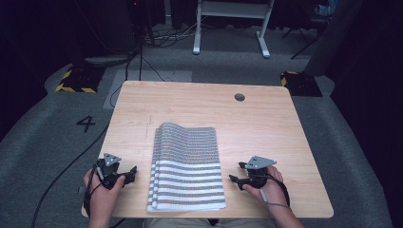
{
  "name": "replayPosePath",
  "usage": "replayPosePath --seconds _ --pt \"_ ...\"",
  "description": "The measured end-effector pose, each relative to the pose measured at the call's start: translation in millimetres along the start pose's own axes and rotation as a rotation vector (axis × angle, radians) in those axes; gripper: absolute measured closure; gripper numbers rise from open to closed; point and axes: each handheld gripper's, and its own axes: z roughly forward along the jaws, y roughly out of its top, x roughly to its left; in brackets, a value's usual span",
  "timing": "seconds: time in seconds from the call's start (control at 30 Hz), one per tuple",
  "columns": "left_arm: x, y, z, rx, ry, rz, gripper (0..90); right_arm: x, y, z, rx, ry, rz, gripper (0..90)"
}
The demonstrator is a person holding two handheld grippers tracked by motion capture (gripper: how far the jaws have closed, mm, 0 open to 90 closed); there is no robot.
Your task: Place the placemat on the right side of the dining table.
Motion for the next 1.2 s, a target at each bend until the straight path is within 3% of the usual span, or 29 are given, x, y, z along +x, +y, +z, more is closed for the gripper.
replayPosePath --seconds 0.13,0.23,0.43,0.5,0.53,0.63,0.73,0.97,1.07,1.13,1.17,1.2 --pt "0.0 0.0 0.0 0.000 0.000 0.000 11.8 1.1 2.6 -1.5 0.017 0.006 0.011 39.6" --pt "1.2 -0.1 -0.3 0.001 -0.006 0.005 11.7 2.9 9.5 -4.2 0.018 0.044 0.058 35.2" --pt "2.0 -0.6 -0.4 -0.003 -0.016 0.011 11.8 8.9 25.6 -10.0 0.074 0.069 0.027 31.1" --pt "2.4 -0.8 -0.7 -0.003 -0.019 0.012 12.2 13.5 35.0 -12.1 0.087 0.089 0.009 30.6" --pt "2.3 -0.6 -1.0 0.001 -0.018 0.017 12.1 17.8 44.7 -12.4 0.096 0.116 -0.025 30.1" --pt "2.0 -0.8 -0.8 -0.001 -0.017 0.015 12.1 22.8 54.4 -11.0 0.101 0.147 -0.036 30.1" --pt "2.3 -0.8 -0.9 -0.001 -0.019 0.013 12.1 29.3 72.9 -1.6 0.112 0.182 -0.059 31.6" --pt "2.0 -3.1 -2.5 -0.002 -0.027 0.020 12.3 41.2 100.8 14.6 0.124 0.198 -0.129 30.6" --pt "2.1 -3.2 -2.6 -0.003 -0.030 0.021 12.3 56.5 118.3 25.6 0.127 0.233 -0.141 30.5" --pt "2.2 -3.2 -2.6 -0.003 -0.030 0.022 12.2 67.7 131.2 37.7 0.097 0.269 -0.153 31.0" --pt "2.2 -3.2 -2.6 -0.003 -0.030 0.022 12.2 67.7 131.2 37.7 0.097 0.269 -0.153 31.0" --pt "2.3 -3.1 -2.6 -0.003 -0.031 0.022 12.2 77.2 139.5 48.2 0.094 0.285 -0.163 31.0"
